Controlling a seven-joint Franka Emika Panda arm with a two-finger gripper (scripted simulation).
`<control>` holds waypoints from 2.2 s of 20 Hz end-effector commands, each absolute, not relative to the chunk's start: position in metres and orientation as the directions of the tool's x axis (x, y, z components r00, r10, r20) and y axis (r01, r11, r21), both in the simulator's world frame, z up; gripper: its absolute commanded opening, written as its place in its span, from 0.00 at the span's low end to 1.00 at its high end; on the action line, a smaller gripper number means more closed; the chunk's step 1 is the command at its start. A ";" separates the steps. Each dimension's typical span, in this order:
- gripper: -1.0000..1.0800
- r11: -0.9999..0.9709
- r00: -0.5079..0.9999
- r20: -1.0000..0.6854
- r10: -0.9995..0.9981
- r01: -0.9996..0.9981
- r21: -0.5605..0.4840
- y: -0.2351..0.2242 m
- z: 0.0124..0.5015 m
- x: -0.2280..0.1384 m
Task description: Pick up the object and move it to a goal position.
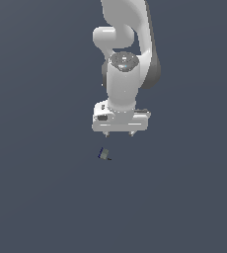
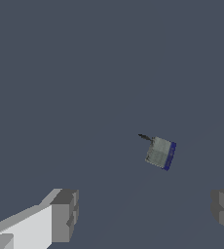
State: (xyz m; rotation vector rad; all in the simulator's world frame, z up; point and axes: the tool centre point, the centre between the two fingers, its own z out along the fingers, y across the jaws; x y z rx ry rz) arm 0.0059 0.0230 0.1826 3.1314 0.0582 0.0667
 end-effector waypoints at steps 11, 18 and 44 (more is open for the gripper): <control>0.96 -1.000 0.999 0.036 -0.009 -0.009 -0.006 0.025 0.192 0.003; 0.96 -1.000 0.999 0.036 0.009 0.009 -0.004 0.024 0.190 0.003; 0.96 -0.866 0.867 0.008 0.499 0.499 0.021 -0.004 0.136 0.011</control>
